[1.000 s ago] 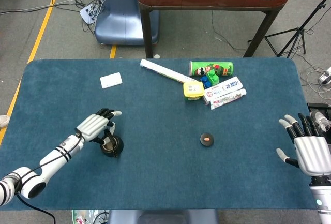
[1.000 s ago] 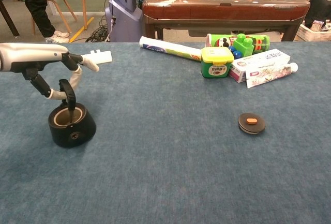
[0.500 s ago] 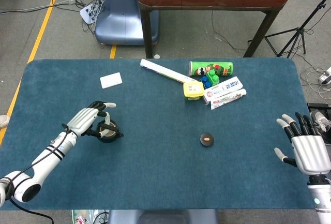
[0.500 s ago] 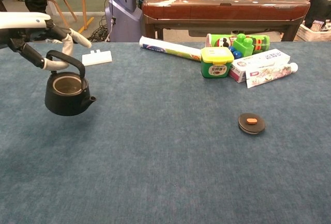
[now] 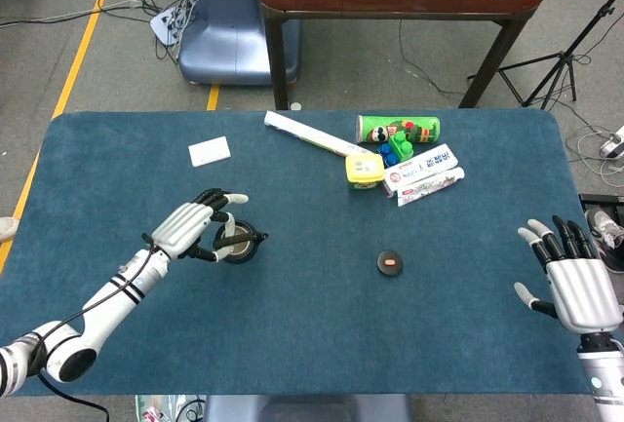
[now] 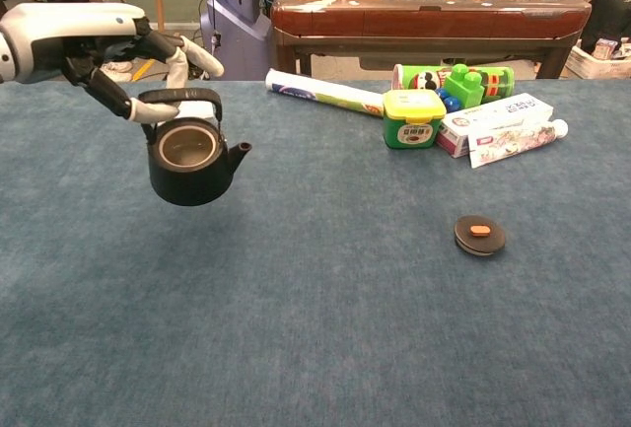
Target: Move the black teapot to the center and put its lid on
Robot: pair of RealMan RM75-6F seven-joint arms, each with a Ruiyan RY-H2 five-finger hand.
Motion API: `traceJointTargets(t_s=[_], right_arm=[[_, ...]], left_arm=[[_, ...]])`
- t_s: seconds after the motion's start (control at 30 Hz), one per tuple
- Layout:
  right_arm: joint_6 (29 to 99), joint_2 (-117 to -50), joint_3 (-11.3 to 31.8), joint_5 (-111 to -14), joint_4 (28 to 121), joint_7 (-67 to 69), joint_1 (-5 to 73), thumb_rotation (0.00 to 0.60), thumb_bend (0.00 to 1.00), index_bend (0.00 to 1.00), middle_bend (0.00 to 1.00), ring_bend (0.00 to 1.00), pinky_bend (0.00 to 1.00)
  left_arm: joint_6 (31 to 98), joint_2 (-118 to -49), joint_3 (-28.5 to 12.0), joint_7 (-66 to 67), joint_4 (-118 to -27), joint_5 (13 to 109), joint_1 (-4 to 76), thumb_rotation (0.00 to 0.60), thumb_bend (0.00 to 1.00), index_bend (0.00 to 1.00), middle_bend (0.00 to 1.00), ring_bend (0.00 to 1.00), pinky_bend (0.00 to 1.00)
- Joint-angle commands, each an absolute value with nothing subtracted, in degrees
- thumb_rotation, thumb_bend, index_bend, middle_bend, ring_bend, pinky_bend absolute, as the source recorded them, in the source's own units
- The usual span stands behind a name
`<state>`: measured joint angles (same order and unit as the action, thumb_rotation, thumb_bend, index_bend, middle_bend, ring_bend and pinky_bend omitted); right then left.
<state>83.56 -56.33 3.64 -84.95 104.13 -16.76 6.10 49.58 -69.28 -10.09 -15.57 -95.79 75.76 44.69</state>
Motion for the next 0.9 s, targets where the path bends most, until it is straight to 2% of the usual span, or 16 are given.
traceJointTargets(t_s=[0.03, 0.9], right_arm=[[83.8, -56.2, 3.6, -85.0, 104.2, -16.6, 5.9, 0.6, 0.25, 0.2, 0.17, 0.02, 0.06], [85.3, -56.1, 2.9, -85.1, 102.8, -14.3, 4.0, 0.6, 0.25, 0.2, 0.17, 0.02, 0.06]], left_arm=[[49.1, -70.8, -10.7, -13.3, -96.0, 75.3, 45.9, 0.6, 0.36, 0.71, 0.15, 0.08, 0.01], [44.4, -84.3, -12.1, -1.2, -88.2, 67.7, 53.6, 0.6, 0.36, 0.7, 0.15, 0.08, 0.01]])
